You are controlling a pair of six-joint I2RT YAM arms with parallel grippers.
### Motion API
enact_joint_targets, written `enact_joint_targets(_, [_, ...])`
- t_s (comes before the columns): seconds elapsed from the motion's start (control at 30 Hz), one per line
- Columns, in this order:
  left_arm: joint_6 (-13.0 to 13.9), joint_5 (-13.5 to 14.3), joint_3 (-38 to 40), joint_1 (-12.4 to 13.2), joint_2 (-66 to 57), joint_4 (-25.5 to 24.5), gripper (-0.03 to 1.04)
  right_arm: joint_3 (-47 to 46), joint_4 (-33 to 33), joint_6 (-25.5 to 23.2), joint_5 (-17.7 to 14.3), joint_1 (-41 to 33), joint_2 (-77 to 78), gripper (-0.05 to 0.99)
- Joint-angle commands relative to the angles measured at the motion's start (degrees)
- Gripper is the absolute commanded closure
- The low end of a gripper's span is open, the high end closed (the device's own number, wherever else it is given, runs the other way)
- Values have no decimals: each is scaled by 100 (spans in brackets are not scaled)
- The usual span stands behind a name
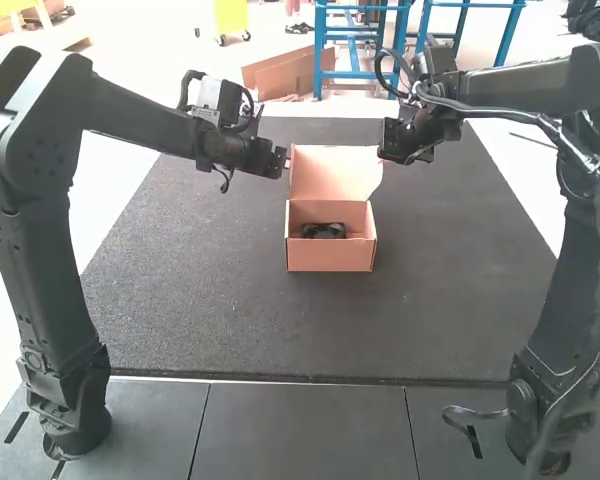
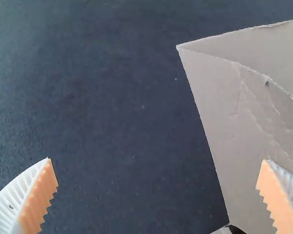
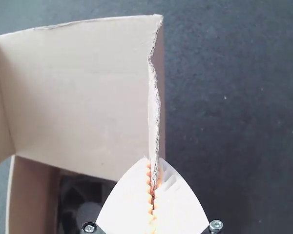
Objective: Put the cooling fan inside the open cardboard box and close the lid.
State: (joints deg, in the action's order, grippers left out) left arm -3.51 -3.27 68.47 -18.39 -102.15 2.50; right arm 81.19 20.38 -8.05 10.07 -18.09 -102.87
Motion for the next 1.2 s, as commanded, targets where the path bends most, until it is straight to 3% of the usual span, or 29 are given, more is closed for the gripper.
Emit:
enact_joint_targets(0.0, [-36,-78,158,-50,248,-48,4,-165,45,67,-145,-125,250,94])
enact_joint_targets(0.47, [-53,-78,132,-226,415,-373,4,-587,45,32,-163,-292,637,94])
enact_joint_targets(1.17, [-45,-86,-439,-261,687,-268,4,-1378,36,-12,-119,-389,1094,94])
